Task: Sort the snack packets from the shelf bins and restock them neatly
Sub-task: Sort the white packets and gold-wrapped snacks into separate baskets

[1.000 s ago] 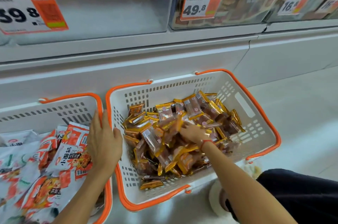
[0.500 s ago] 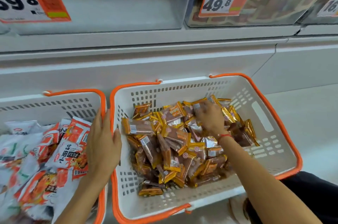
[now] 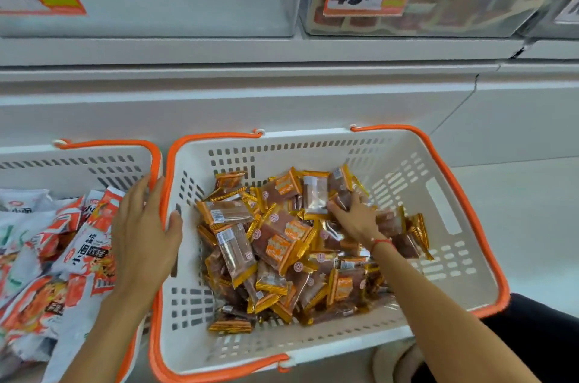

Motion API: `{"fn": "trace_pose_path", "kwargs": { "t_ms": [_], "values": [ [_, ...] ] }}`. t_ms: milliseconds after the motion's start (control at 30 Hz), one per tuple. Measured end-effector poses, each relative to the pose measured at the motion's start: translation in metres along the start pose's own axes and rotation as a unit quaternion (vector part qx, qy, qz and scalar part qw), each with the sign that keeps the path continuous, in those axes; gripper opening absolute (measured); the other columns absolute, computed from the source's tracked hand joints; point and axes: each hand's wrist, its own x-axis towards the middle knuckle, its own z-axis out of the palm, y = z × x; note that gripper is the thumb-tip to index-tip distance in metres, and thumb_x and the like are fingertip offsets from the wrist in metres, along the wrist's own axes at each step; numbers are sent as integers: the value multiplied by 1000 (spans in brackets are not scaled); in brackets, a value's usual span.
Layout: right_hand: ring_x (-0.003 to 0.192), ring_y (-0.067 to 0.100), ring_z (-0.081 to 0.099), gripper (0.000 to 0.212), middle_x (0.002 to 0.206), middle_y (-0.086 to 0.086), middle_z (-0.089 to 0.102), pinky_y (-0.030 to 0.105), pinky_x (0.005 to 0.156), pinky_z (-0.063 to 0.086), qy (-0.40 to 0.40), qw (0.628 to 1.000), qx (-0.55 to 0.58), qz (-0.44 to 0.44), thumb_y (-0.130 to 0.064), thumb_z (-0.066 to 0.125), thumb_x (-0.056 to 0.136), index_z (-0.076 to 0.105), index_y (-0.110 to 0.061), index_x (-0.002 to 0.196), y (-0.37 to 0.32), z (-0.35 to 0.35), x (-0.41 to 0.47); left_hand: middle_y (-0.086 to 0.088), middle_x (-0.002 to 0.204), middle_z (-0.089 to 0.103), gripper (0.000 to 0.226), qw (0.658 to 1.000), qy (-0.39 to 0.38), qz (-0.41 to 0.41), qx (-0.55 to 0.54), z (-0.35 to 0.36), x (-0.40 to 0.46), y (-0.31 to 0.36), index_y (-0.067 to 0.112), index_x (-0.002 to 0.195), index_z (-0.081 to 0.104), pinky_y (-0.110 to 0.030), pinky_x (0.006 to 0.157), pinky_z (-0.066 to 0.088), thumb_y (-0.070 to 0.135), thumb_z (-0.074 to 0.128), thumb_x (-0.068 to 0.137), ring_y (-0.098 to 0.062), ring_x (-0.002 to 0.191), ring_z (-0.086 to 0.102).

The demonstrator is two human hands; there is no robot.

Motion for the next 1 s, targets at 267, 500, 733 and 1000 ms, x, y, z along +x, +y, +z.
{"fn": "trace_pose_path", "kwargs": {
  "t_ms": [267, 500, 733, 1000],
  "values": [
    [142, 36, 21, 68, 154, -2, 35, 51, 116, 19, -86, 979, -30, -185, -65, 43, 87, 20, -47, 148, -14, 25, -55, -14, 149, 37, 46, 993, 67, 87, -52, -3, 6, 77, 12, 133, 53, -54, 116, 20, 7, 62, 88, -33, 140, 26],
    [144, 8, 7, 51, 157, -13, 18, 42, 121, 10, -309, 933, 50, -178, -28, 54, 96, 40, -35, 145, -3, -23, -62, 6, 158, 25, 46, 895, -286, 337, 64, 88, 54, 188, 34, 146, 37, -43, 117, 17, 45, 38, 101, -17, 145, 19],
    [112, 24, 60, 33, 124, 9, 64, 39, 95, 48, 22, 985, -123, -118, -21, 55, 93, 59, -15, 125, 26, -69, -5, 13, 150, 36, 50, 889, -279, 322, 166, 122, 36, 149, 41, 136, 50, -42, 110, 30, 63, 42, 92, -20, 135, 35],
    [134, 32, 44, 118, 153, 6, 37, 41, 107, 39, -70, 994, 75, -39, -45, 81, 72, -1, -22, 155, 13, 2, 43, 18, 148, 31, 45, 936, -289, 158, 126, 59, 8, 84, 45, 134, 49, -37, 93, 46, 54, 56, 90, -22, 129, 40]
  ]
}}
